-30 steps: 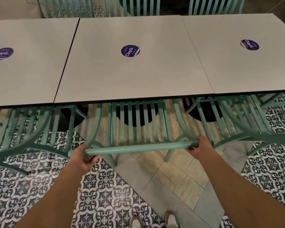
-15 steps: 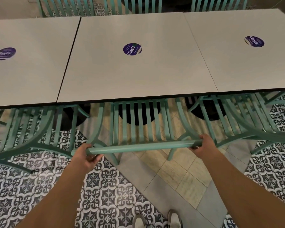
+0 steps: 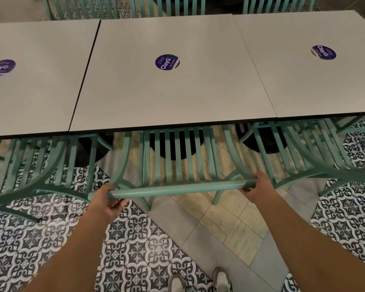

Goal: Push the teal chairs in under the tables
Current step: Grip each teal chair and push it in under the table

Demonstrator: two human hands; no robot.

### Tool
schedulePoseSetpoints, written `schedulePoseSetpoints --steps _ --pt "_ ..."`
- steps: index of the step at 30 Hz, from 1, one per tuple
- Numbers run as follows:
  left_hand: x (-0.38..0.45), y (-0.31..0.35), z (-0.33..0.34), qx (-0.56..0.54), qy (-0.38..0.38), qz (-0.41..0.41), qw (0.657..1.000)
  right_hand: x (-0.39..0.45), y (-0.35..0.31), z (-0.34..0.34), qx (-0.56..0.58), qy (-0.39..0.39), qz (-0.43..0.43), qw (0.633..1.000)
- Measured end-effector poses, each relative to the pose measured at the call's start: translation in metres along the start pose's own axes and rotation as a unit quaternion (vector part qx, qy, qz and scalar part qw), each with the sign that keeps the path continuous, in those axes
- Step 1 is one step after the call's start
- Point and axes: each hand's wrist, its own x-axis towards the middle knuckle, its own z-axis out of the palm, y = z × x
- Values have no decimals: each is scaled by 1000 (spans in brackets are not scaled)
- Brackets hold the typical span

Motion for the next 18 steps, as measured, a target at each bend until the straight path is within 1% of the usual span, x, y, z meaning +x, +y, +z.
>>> schedulePoseSetpoints --steps 10,16,18 --pt "2 -3 0 4 2 -11 1000 3 -1 -2 -2 -2 0 1000" --pt "1 -7 -1 12 -7 -1 1000 7 1 -3 -5 -7 -15 1000" --pt "1 -9 -2 30 -18 11 999 7 1 -5 0 -13 -17 1000"
